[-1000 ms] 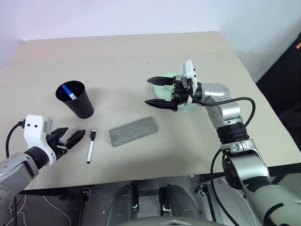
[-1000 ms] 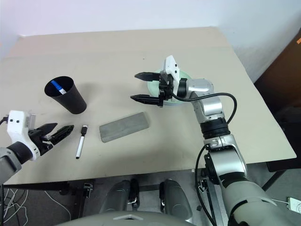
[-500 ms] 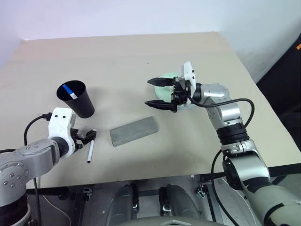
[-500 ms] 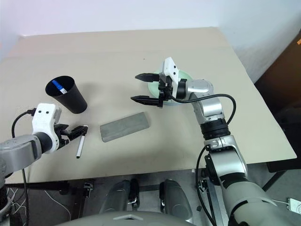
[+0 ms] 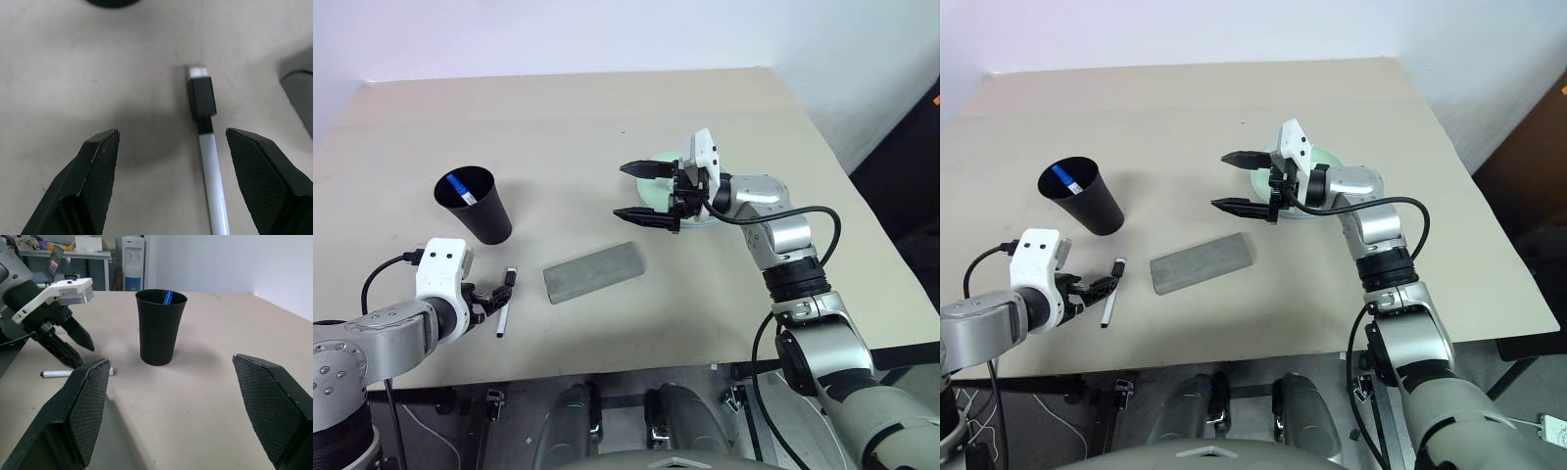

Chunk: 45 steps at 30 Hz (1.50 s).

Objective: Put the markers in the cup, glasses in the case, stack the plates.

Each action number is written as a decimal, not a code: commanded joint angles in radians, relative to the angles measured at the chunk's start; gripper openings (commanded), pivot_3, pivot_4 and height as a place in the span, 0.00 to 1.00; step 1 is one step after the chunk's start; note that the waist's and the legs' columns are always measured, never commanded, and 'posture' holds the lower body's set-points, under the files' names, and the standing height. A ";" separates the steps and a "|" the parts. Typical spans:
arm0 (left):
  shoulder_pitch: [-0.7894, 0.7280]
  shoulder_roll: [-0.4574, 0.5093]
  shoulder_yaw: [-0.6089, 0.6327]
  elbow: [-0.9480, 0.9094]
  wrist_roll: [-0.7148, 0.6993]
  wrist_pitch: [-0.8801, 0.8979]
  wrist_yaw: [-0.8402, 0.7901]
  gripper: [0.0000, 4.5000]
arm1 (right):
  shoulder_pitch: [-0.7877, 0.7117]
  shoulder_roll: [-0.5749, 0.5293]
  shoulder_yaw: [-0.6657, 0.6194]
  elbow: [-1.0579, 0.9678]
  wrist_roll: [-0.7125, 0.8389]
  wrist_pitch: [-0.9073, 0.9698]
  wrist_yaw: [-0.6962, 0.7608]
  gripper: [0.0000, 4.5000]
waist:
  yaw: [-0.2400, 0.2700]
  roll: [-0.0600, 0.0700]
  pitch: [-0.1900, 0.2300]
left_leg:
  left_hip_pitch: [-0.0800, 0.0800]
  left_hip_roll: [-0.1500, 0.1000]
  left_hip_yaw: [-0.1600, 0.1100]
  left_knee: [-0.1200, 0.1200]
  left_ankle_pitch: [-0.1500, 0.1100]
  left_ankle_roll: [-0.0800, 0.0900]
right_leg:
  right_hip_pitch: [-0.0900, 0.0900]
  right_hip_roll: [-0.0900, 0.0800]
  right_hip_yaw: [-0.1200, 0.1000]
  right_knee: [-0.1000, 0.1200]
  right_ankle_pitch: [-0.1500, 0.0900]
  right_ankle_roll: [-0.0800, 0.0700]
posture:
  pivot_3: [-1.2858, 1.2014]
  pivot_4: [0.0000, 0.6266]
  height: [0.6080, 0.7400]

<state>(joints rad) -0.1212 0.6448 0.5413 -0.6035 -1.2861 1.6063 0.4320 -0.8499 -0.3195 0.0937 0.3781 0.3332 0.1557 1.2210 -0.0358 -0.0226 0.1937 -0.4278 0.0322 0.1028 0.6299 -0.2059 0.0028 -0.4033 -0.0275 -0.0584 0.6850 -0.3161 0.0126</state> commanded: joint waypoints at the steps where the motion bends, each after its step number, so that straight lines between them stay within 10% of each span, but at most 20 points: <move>1: 0.000 -0.008 -0.008 -0.003 -0.079 0.001 0.062 0.81 | -0.007 0.004 -0.010 -0.013 0.003 -0.025 -0.007 0.94 | 0.001 0.000 0.000 | 0.000 0.000 0.000 0.000 0.000 0.000 | 0.000 0.000 0.000 0.000 0.000 0.000 | 0.52 0.24 0.81; 16: 0.133 0.384 -0.278 0.051 -0.612 -0.458 0.439 0.81 | -0.019 0.004 -0.011 0.015 -0.012 -0.063 -0.025 0.94 | 0.000 0.000 0.000 | 0.000 0.000 -0.001 0.000 -0.001 -0.002 | 0.000 -0.001 0.000 -0.001 0.000 -0.001 | 0.52 0.24 0.81; 24: 0.117 0.500 -0.383 0.045 -0.673 -0.611 0.452 0.23 | -0.013 0.000 -0.011 0.017 -0.017 -0.073 -0.031 0.94 | 0.000 0.001 0.001 | 0.000 0.000 0.000 -0.001 -0.001 -0.001 | 0.000 -0.001 0.000 -0.002 0.000 -0.001 | 0.52 0.24 0.81; 45: 0.108 0.571 -0.540 0.043 -0.623 -0.680 0.433 0.23 | -0.008 -0.020 -0.010 0.012 -0.033 -0.071 -0.030 0.94 | 0.001 0.001 0.001 | 0.000 0.000 0.000 -0.001 0.000 0.000 | 0.000 -0.001 0.000 -0.002 0.000 -0.001 | 0.52 0.24 0.81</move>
<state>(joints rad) -0.0155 1.2161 0.0140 -0.5427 -1.9181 0.9320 0.8717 -0.8442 -0.3329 0.0930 0.4018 0.2967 0.0992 1.1877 -0.0343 -0.0211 0.1947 -0.4279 0.0317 0.1024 0.6288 -0.2061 0.0026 -0.4033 -0.0285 -0.0583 0.6829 -0.3164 0.0115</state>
